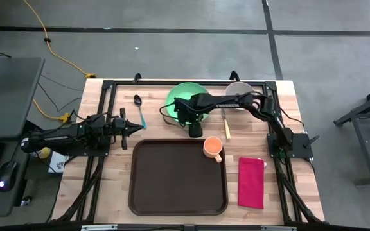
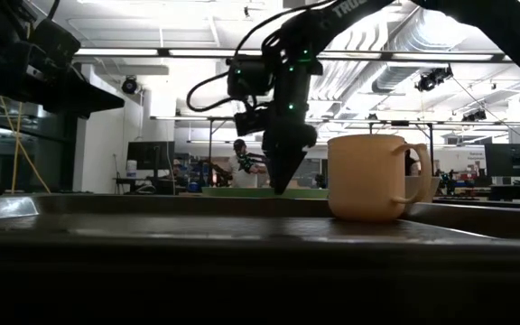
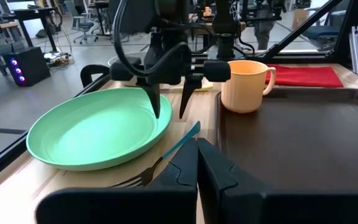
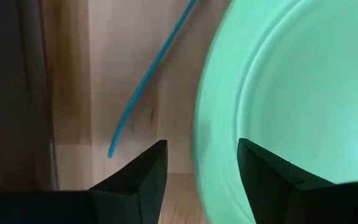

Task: Set up tray
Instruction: Put the green plate on the black serving tray

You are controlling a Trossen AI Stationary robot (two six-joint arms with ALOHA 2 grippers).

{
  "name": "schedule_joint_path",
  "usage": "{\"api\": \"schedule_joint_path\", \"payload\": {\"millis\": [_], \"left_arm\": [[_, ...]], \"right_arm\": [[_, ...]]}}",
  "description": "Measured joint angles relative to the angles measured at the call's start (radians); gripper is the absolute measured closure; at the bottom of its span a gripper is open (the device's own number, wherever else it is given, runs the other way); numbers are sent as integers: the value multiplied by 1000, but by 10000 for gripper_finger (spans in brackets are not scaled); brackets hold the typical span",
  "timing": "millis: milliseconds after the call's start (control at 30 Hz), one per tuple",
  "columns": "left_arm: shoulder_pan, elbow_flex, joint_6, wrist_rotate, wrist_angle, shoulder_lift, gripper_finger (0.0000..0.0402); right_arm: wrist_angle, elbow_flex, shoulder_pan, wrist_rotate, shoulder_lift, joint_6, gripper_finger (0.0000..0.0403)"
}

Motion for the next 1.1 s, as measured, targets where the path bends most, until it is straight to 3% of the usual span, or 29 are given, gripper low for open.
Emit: {"api": "schedule_joint_path", "payload": {"millis": [233,667,867,1100], "left_arm": [[0,0,0,0,0,0,371],[0,0,0,0,0,0,371],[0,0,0,0,0,0,371],[0,0,0,0,0,0,371]], "right_arm": [[26,-3,-1,53,12,51,244],[16,-2,-4,-2,12,144,394],[-46,33,6,69,12,188,400],[-197,260,33,75,12,183,402]]}}
